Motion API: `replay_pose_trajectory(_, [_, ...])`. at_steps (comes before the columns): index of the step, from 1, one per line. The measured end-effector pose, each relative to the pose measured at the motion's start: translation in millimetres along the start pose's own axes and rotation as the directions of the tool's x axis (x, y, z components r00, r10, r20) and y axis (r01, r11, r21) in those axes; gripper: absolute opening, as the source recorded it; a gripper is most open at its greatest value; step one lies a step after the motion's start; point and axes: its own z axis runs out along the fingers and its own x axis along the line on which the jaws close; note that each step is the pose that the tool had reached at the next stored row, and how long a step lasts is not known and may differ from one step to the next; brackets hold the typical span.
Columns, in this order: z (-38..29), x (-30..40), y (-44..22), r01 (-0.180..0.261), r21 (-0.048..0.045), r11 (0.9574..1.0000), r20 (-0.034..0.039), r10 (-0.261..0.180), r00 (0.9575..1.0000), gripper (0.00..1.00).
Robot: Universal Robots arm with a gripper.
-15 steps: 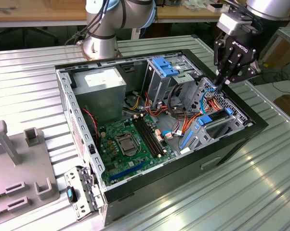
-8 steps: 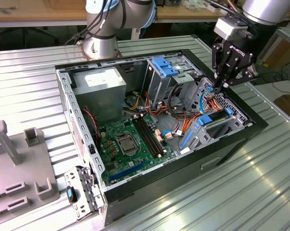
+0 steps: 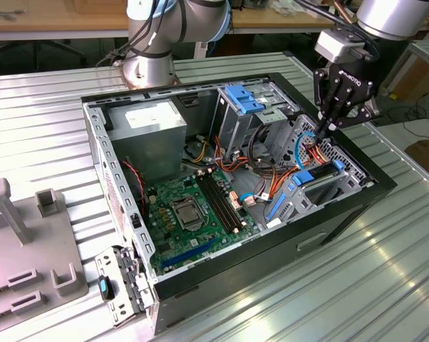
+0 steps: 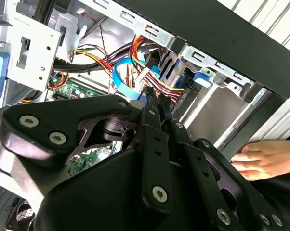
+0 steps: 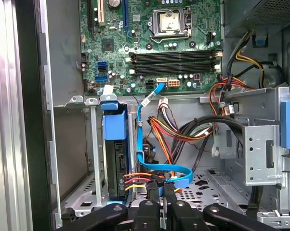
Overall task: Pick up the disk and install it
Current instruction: 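Insert the second disk wire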
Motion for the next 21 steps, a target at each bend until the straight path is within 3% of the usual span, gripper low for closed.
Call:
replay_pose_trajectory(7, [0.1, 0.0, 0.0, 0.000, 0.0000, 1.0000, -0.0003, 0.000, 1.0000, 0.16])
replay_pose_trajectory(8, [0.3, 0.0, 0.0, 0.000, 0.0001, 1.0000, -0.0032, 0.000, 1.0000, 0.17])
replay_pose_trajectory(9, [0.1, 0.0, 0.0, 0.000, 0.0005, 1.0000, -0.0116, 0.000, 0.9999, 0.24])
replay_pose_trajectory(10, [0.1, 0.0, 0.0, 0.001, 0.0012, 1.0000, -0.0282, -0.001, 0.9996, 0.24])
replay_pose_trajectory(11, [0.0, -0.1, 0.0, 0.002, 0.0025, 1.0000, -0.0602, -0.002, 0.9982, 0.24])
replay_pose_trajectory(13, [-0.1, -1.9, 0.1, 0.003, 0.0040, 1.0000, -0.1004, -0.003, 0.9949, 0.24])
replay_pose_trajectory(19, [-0.1, -2.4, 0.2, -0.002, 0.0038, 1.0000, -0.1103, 0.002, 0.9939, 0.24])
replay_pose_trajectory(21, [-0.1, -2.7, -0.1, -0.010, -0.0006, 1.0000, -0.1167, 0.009, 0.9931, 0.24])
